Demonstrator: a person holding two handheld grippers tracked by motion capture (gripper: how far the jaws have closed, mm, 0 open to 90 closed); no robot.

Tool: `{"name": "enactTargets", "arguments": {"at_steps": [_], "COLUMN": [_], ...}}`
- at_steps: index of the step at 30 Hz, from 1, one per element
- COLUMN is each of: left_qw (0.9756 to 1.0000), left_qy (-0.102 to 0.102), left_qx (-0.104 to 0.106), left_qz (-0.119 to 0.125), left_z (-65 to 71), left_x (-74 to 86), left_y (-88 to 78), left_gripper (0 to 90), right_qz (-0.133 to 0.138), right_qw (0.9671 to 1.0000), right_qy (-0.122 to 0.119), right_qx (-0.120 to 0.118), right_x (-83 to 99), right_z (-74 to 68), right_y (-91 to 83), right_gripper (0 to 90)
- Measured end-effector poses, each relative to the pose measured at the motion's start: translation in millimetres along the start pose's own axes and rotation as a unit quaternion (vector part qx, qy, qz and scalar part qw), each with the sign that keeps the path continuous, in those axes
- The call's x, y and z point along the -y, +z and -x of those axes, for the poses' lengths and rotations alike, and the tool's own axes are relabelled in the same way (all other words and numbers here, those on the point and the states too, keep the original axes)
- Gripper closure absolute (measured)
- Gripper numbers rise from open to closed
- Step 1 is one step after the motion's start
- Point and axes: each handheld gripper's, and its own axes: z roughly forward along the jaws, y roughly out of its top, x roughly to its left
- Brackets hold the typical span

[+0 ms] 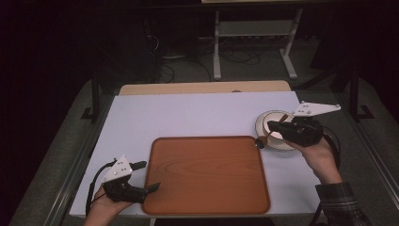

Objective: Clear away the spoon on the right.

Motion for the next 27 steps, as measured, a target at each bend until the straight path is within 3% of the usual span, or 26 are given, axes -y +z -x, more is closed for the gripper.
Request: {"name": "enactTargets", "arguments": {"at_steps": [14,27], "left_qw": [1.0000,1.0000], "left_qy": [0.001,0.002], "left_qx": [0.002,0.003], "left_qz": [-0.001,0.001], "left_z": [0.4,0.6], "left_x": [0.3,-0.1], "left_y": [0.1,-0.2], "left_gripper": [12.4,12.4], "right_qz": [-0.059,-0.089], "right_qw": [0.9978,0.9948], "right_qy": [-0.021,-0.041], "right_qx": [-0.022,-0.029], "right_x": [9.4,9.4], "right_z": [-11.1,-18.7], "right_y": [29.6,49.7], "right_gripper": [88.2,87.9]}}
